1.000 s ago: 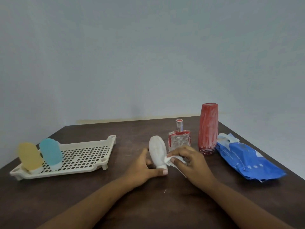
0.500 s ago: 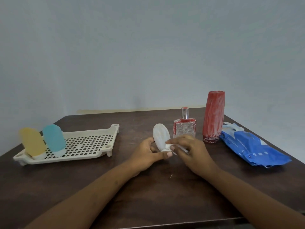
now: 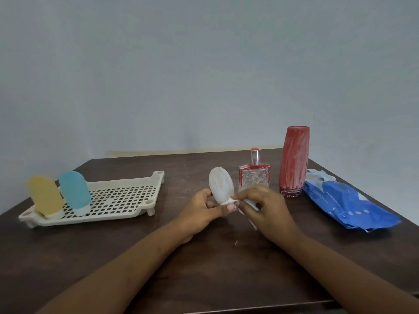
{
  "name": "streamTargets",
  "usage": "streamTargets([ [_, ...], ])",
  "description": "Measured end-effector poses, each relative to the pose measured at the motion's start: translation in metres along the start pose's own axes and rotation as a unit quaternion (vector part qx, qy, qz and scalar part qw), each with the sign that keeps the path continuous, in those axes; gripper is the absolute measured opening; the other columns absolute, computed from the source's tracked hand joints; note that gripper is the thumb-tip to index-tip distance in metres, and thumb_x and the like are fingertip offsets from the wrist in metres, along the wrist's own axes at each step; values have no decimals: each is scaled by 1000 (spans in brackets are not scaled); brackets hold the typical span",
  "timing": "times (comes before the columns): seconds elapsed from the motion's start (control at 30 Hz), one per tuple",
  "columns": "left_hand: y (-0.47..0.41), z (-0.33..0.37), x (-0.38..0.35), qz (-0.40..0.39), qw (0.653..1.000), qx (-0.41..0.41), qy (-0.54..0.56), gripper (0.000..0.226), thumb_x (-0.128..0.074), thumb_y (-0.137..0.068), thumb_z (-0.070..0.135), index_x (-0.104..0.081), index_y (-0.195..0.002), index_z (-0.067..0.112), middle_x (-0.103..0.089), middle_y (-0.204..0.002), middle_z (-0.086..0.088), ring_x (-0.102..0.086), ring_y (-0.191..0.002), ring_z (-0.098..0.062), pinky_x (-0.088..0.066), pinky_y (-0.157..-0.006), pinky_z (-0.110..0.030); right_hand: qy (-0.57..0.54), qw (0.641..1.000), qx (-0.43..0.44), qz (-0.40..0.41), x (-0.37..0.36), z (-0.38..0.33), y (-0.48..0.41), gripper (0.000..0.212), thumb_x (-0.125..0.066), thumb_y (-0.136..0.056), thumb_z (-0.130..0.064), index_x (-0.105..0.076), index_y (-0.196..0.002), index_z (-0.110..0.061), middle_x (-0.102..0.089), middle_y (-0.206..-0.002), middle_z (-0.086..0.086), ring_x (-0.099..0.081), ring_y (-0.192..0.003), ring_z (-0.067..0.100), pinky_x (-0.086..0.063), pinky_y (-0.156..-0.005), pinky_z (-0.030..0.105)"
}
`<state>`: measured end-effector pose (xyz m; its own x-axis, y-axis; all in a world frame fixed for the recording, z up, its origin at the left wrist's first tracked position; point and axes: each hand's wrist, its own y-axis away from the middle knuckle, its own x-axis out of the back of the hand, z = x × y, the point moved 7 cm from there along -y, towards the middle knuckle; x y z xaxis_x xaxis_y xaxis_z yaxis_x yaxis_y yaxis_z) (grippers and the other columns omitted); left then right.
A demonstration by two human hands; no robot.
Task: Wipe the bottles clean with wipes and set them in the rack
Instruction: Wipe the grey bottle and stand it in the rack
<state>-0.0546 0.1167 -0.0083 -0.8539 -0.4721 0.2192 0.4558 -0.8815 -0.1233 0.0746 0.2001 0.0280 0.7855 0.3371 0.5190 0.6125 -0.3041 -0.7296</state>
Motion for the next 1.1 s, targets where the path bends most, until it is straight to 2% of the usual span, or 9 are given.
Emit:
streamTargets([
  [0.07,0,1,-1,-5,1000,-2,7,53,-75,-79,21,-52,-126,11,-75,-95,-9,-71,-91,-19,-55,-85,-30,-2,1000,-15,24,3,3,-2,18,-72,-81,-8,-74,-94,-19,-61,-86,-17,-58,-89,0,-42,-70,5],
  [0.17,1,4,-3,-13,1000,-11,13,44,-73,-82,16,-54,-122,11,-75,-89,-6,-71,-85,-14,-54,-77,-23,-1,1000,-11,22,2,1,-3,17,-71,-81,-10,-74,-95,-19,-65,-87,-11,-59,-83,0,-42,-70,5],
  [0.27,1,5,-4,-17,999,-16,22,40,-72,-82,13,-54,-119,15,-75,-95,-9,-71,-91,-18,-55,-81,-24,8,1000,18,4,-1,-3,0,17,-72,-81,-10,-74,-95,-18,-65,-88,-8,-59,-82,1,-44,-71,8],
  [0.4,1,4,-5,-27,999,-12,23,45,-72,-82,15,-53,-123,14,-75,-91,-4,-70,-89,-13,-53,-77,-22,-1,1000,-6,31,4,4,-3,17,-71,-81,-8,-74,-94,-20,-64,-87,-12,-59,-85,0,-42,-69,6],
  [0.63,0,1,-2,-7,1000,-11,10,57,-78,-75,23,-54,-125,11,-73,-98,-14,-69,-97,-26,-53,-93,-40,22,999,42,11,1,-6,-1,16,-70,-81,-11,-73,-95,-19,-67,-89,-6,-59,-83,0,-45,-73,8],
  [0.77,2,2,0,5,1000,-6,-5,46,-80,-73,18,-62,-114,11,-74,-96,-12,-70,-95,-23,-55,-86,-32,7,1000,5,28,5,0,-4,19,-70,-82,-8,-73,-96,-21,-64,-90,-15,-59,-84,-2,-44,-70,7],
  [0.9,4,6,-2,20,999,-19,-25,36,-82,-70,16,-66,-103,16,-75,-90,-3,-71,-86,-16,-55,-76,-24,15,999,43,13,2,-11,-2,23,-67,-84,-8,-72,-103,-20,-65,-96,-13,-59,-89,-3,-44,-77,6],
  [1.0,4,8,1,52,998,-28,-35,47,-89,-57,35,-69,-96,19,-75,-87,-8,-71,-86,-25,-56,-79,-40,16,998,63,-2,0,-12,-3,21,-66,-81,-7,-73,-97,-18,-69,-94,-8,-60,-91,1,-46,-79,10],
  [1.1,3,7,2,71,996,-33,-42,65,-86,-46,58,-71,-96,19,-73,-90,-18,-66,-92,-40,-50,-85,-57,-10,999,28,14,2,-5,-6,19,-64,-82,-13,-74,-97,-19,-71,-93,-7,-61,-91,-1,-44,-76,6],
])
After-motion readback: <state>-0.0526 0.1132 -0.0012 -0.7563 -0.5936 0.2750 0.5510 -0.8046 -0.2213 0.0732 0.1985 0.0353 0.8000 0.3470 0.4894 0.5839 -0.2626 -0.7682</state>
